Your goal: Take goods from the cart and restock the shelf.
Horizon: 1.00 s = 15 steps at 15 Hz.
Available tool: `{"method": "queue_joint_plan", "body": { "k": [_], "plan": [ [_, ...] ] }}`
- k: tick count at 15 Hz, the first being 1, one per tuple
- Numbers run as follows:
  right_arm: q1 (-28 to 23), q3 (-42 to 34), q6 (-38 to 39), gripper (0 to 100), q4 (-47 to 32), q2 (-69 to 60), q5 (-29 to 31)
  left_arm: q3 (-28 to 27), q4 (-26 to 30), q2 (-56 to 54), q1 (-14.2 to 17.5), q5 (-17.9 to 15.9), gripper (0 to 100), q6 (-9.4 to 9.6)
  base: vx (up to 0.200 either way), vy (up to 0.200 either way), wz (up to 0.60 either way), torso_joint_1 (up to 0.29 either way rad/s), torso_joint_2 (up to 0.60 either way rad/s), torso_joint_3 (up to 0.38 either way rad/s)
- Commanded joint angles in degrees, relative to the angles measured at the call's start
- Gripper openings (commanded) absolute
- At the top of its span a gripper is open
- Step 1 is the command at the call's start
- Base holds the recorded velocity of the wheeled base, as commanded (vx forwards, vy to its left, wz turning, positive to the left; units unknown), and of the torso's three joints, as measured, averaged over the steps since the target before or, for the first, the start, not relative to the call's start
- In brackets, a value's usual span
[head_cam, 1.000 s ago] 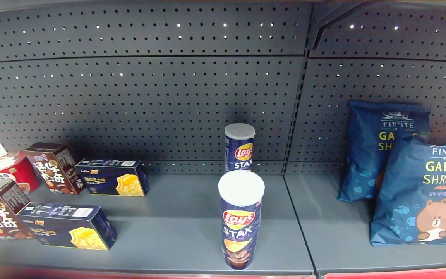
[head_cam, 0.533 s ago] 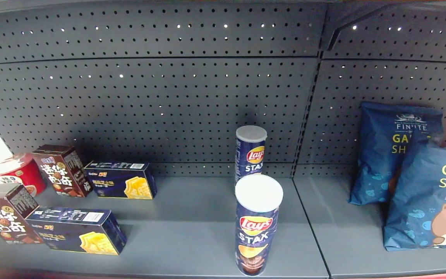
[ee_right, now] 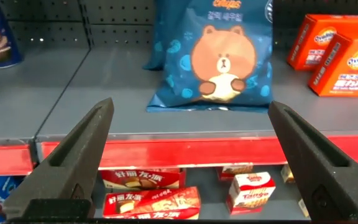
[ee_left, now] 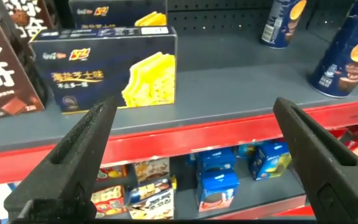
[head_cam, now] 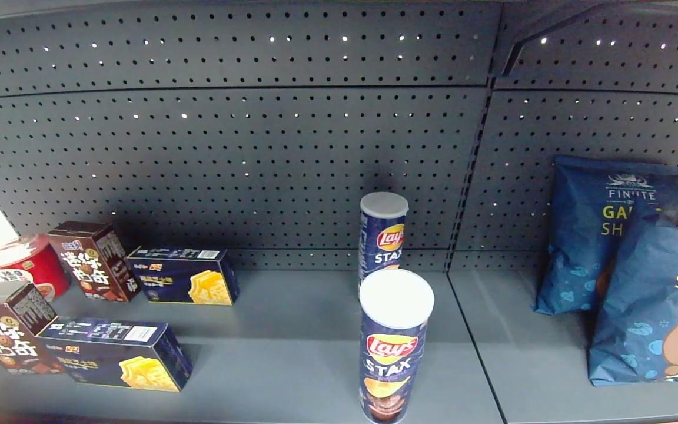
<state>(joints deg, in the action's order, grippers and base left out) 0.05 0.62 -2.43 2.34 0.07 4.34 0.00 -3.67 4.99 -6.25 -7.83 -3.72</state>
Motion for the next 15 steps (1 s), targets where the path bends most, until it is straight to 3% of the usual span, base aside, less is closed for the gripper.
{"method": "queue_joint_plan", "body": {
  "k": [1, 4, 7, 13, 15],
  "plan": [
    [0.0, 0.0, 0.0, 100, -0.1, 0.1, 0.0, 0.0, 0.0, 0.0, -0.1, 0.2, 100, 0.64, 0.000, 0.000, 0.00, 0.000, 0.00, 0.000],
    [0.0, 0.0, -0.1, 100, -0.1, 0.1, 0.0, 0.0, 0.0, 0.0, -0.1, 1.4, 100, 4.25, 0.000, 0.000, 0.00, 0.000, 0.00, 0.000],
    [0.0, 0.0, -0.6, 100, -0.1, 0.1, 0.0, 0.0, 0.0, 0.0, -0.1, 2.6, 100, 5.65, 0.000, -0.200, 0.00, 0.002, 0.00, -0.002],
    [0.0, 0.0, -0.7, 100, -0.1, 0.0, 0.0, 0.0, 0.0, 0.1, -0.1, 1.4, 100, 4.51, 0.000, 0.000, 0.00, 0.000, 0.00, 0.000],
    [0.0, 0.0, -0.7, 100, -0.1, 0.1, 0.0, 0.0, 0.0, 0.1, -0.1, 1.4, 100, 2.58, 0.000, 0.000, 0.00, 0.000, 0.00, 0.000]
  ]
}}
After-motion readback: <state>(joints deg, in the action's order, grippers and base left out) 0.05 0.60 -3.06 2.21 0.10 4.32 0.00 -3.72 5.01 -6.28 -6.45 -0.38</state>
